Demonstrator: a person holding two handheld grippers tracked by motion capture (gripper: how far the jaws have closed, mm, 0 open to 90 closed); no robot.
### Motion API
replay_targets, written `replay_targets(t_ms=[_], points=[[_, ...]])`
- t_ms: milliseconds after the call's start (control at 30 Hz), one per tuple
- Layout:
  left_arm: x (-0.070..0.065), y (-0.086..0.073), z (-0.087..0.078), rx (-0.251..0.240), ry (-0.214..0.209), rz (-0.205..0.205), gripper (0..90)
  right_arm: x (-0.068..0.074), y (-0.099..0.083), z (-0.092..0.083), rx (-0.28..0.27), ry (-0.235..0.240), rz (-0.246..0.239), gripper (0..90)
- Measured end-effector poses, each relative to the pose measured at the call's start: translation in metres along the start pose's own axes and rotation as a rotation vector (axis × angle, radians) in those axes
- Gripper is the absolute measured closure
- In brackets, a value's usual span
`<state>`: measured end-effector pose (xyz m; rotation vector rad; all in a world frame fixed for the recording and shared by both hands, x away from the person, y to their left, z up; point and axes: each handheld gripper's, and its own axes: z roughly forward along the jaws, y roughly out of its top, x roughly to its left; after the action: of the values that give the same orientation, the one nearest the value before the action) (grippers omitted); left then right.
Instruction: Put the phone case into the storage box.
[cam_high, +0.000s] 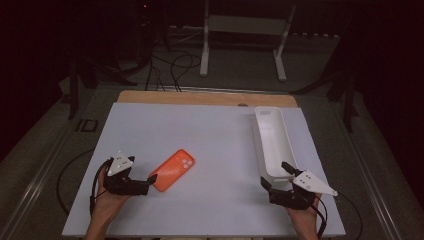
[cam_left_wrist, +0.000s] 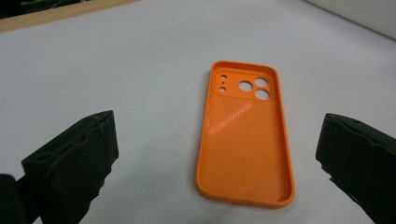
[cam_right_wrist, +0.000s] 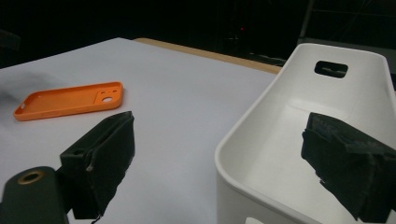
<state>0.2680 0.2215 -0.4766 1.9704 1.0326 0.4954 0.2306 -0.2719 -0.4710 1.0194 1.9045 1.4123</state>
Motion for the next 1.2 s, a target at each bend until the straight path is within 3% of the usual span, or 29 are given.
replay_targets(t_ms=[667,1200], points=[[-0.004,0.008,0.022,0.069,-0.042,0.028,0.0,0.001,0.001,0.0,0.002,0.0,0.0,9.7],[-0.009,0.008,0.035,0.136,-0.044,0.049,0.0,0.002,0.002,0.002,0.003,0.001,-0.003,9.7]])
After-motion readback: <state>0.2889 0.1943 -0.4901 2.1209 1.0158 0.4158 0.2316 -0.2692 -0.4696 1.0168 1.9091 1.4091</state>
